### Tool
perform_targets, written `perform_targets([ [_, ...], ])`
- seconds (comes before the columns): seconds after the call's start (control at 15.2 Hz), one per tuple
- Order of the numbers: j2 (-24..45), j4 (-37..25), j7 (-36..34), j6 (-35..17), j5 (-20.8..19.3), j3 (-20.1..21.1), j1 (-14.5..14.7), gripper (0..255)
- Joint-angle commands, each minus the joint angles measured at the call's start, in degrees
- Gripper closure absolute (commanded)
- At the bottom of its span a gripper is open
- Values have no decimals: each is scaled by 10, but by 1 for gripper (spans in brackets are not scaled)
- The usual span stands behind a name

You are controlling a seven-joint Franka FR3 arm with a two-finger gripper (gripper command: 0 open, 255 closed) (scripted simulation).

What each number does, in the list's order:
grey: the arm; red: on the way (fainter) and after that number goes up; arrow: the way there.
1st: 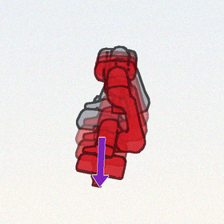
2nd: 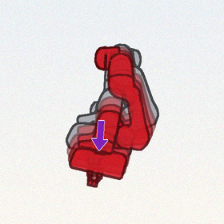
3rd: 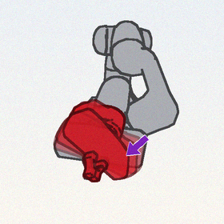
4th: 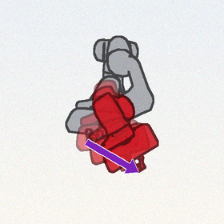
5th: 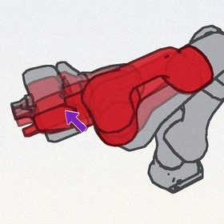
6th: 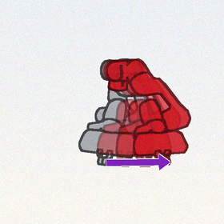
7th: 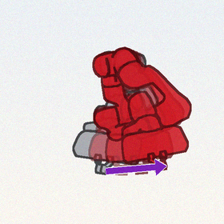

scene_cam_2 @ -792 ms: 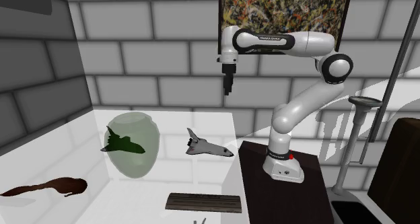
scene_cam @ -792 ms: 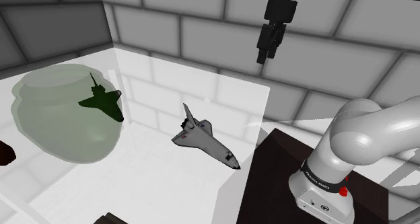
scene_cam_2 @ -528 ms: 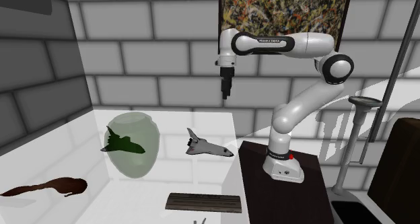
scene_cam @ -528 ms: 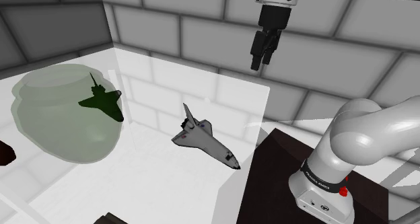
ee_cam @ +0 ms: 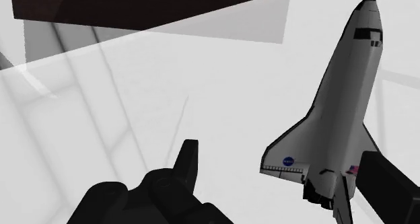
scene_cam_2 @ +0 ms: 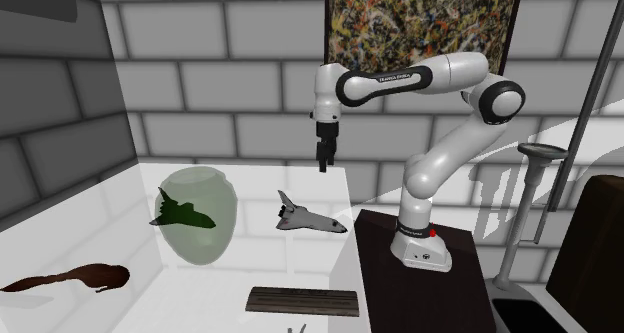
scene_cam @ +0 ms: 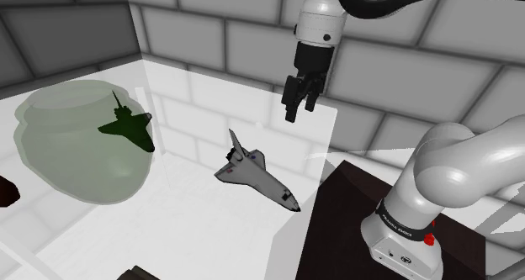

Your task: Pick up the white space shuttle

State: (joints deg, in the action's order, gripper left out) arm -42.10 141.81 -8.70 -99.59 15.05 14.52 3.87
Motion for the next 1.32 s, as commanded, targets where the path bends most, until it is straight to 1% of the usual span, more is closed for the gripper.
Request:
perform_targets([
  [0.0,17,7,-25,-28,17,24,6,0],
  [0.33,78,12,-87,-104,52,88,17,0],
  [0.53,125,6,-125,-152,65,128,19,0],
  [0.59,135,5,-132,-160,66,135,19,0],
  [1.06,159,41,-127,-221,74,150,20,0],
  [1.19,162,44,-127,-226,75,151,20,0],
  [1.25,162,43,-127,-226,74,151,19,255],
])
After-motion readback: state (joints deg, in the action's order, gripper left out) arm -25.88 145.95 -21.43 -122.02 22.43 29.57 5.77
